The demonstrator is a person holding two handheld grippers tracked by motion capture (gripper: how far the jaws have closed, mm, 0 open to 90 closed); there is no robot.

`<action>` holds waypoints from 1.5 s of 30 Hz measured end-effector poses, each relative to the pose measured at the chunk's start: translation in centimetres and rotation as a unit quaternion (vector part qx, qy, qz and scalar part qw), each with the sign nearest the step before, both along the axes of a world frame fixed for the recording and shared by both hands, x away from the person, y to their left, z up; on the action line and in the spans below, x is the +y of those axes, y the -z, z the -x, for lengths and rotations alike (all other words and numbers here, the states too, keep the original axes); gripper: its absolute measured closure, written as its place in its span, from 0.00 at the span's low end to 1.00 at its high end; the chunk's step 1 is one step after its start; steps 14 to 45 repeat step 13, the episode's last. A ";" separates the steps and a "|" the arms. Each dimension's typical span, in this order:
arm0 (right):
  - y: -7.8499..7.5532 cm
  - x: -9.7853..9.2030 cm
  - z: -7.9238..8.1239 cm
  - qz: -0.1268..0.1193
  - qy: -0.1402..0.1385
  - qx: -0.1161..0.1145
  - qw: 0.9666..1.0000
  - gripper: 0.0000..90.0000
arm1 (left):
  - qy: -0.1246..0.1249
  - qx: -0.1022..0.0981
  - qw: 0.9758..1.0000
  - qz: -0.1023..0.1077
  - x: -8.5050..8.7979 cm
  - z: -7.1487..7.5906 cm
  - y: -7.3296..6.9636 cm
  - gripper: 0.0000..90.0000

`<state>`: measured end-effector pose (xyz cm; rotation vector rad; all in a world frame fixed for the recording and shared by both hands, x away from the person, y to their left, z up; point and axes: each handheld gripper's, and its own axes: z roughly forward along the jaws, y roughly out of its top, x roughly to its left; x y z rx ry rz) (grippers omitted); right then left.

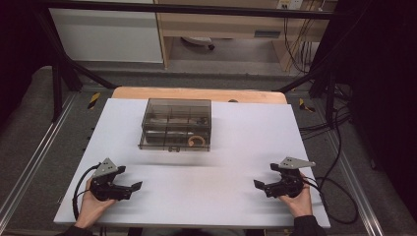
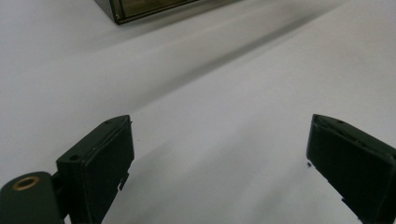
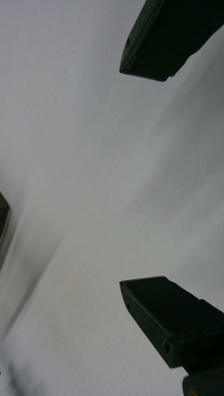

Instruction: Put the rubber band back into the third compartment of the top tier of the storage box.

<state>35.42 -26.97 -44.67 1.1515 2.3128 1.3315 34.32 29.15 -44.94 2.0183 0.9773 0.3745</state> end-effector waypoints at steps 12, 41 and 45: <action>0.4 -0.6 0.6 0.001 -0.003 0.001 1.000 0.01 | 0.002 0.001 1.000 -0.001 0.0 0.0 0.0 0.08; 0.4 -0.6 0.6 0.000 -0.003 0.002 1.000 0.01 | 0.003 0.001 1.000 -0.001 0.0 0.0 0.0 0.08; 0.4 -0.6 0.6 0.000 -0.003 0.002 1.000 0.01 | 0.003 0.001 1.000 -0.001 0.0 0.0 0.0 0.08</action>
